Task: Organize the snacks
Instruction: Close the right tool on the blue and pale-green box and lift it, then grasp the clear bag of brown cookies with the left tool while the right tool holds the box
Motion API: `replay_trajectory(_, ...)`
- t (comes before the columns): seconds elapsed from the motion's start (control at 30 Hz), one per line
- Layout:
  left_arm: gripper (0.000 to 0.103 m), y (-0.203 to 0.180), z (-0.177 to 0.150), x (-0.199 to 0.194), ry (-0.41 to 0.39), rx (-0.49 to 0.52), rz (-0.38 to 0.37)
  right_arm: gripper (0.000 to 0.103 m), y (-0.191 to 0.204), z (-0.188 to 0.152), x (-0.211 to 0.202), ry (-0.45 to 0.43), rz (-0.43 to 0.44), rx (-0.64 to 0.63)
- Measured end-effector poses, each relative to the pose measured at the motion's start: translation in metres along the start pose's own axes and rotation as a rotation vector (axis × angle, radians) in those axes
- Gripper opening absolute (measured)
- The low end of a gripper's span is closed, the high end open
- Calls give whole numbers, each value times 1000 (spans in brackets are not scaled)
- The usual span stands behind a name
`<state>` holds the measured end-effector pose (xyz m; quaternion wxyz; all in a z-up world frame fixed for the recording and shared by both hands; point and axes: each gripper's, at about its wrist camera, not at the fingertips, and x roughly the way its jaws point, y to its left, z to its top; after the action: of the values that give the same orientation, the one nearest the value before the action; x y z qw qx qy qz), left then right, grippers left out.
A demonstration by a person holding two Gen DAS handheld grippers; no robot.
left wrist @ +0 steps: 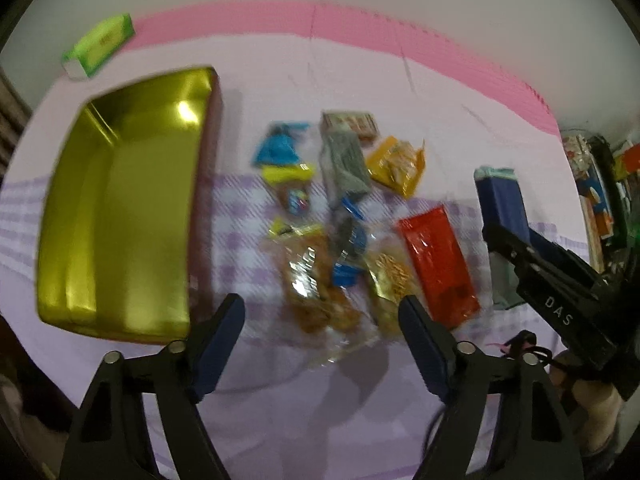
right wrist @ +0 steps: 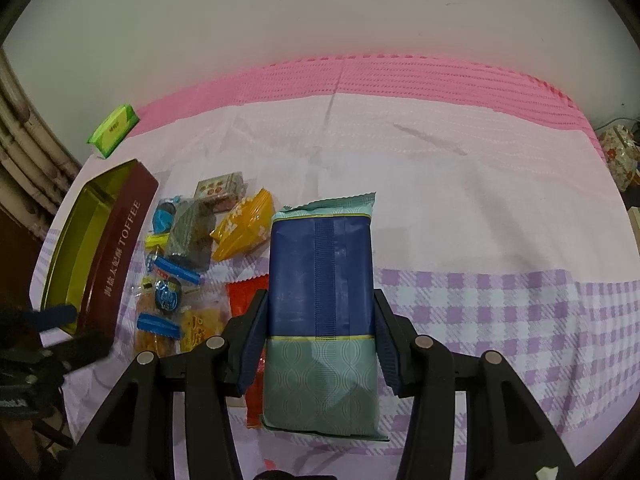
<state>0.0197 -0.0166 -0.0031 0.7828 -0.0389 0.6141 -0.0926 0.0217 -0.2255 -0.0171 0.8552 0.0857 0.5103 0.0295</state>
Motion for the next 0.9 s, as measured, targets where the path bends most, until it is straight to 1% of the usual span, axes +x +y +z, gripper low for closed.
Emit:
replay_trajectory(0.07,68,-1,1,11,39,-32,2,46,-3,1,-3,-7,1,9)
replay_trajectory(0.17,63,3,3,24,91,-92,5,46,-7,2,-5,-13,1,18)
replay_trajectory(0.23,60,6,3,32,108,-121,12,46,-9,3,-6,-15,4,21)
replay_trajectory(0.37,59,4,6,40,108,-128,41,46,-10,3,-8,-19,6,20)
replay_trajectory(0.7,59,-8,14,60,123,-102,65,46,-9,2,-7,-14,5,18)
replay_trajectory(0.8,59,-9,14,60,112,-92,79,46,-11,2,-4,-6,-10,20)
replay_trajectory(0.9,58,-10,13,63,100,-81,88,46,-16,0,1,13,-44,35)
